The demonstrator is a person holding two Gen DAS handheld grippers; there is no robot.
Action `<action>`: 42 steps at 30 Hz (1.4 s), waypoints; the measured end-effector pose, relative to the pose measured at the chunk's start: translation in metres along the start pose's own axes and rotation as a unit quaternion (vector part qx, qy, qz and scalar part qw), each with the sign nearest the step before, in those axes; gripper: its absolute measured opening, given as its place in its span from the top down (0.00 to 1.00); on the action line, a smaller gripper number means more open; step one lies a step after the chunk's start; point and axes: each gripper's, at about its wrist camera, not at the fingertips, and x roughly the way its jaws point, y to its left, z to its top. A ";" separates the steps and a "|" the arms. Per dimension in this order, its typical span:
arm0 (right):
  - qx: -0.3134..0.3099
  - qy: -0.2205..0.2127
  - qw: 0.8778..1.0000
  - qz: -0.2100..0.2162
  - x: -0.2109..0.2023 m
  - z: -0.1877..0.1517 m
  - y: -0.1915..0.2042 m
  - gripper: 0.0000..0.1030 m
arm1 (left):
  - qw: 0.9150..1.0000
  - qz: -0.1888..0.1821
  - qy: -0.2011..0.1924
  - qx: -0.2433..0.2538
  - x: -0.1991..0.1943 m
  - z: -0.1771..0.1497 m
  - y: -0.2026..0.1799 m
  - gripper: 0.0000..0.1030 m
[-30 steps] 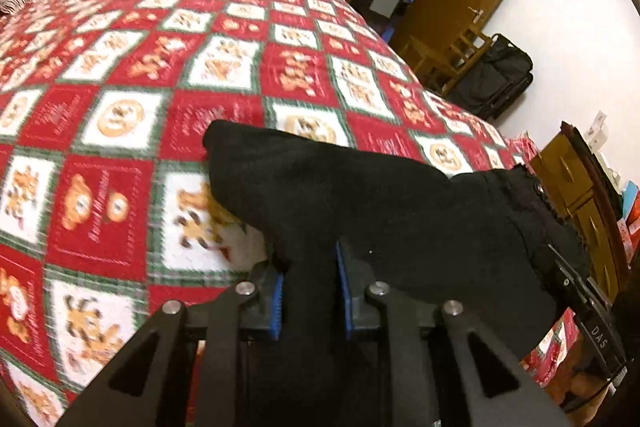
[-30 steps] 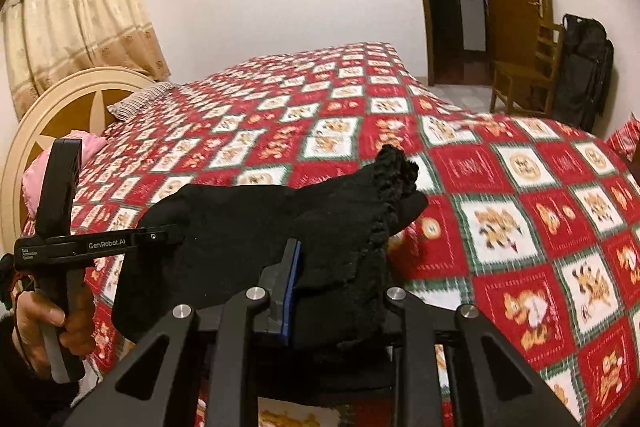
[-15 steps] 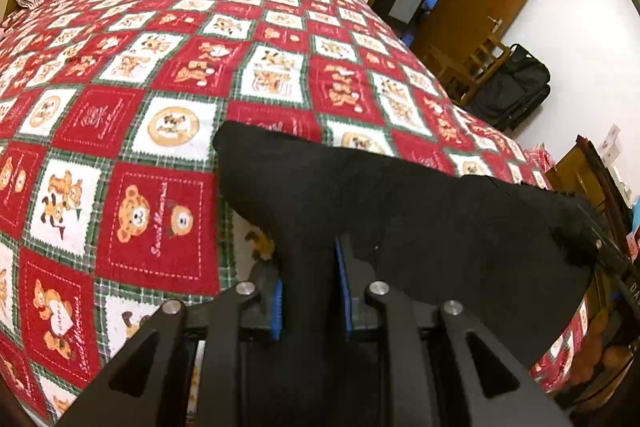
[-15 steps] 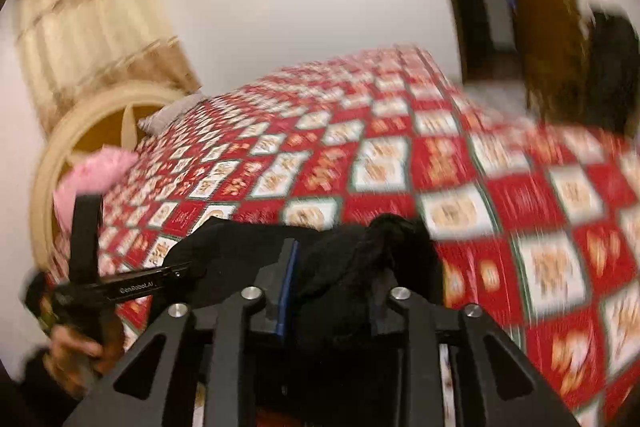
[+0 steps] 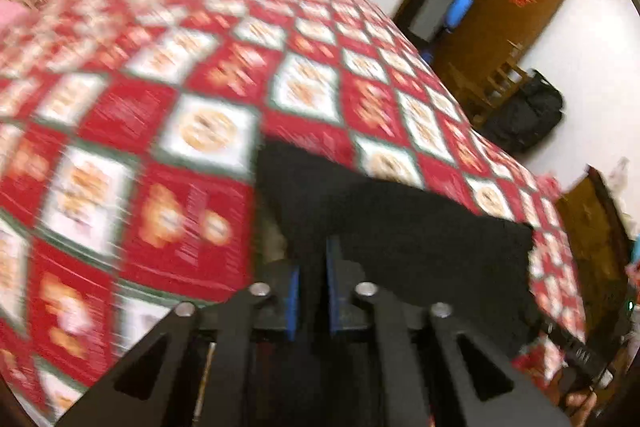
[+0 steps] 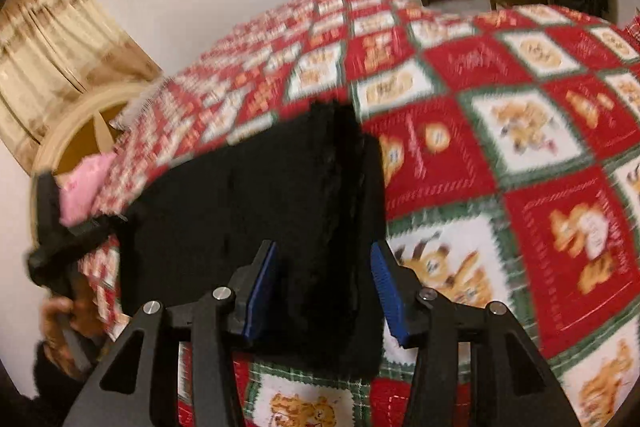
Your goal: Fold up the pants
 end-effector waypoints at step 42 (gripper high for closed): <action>-0.177 -0.085 0.977 0.079 0.007 0.052 0.135 0.80 | 0.998 -0.055 -0.028 -0.006 -0.030 0.040 0.024 0.89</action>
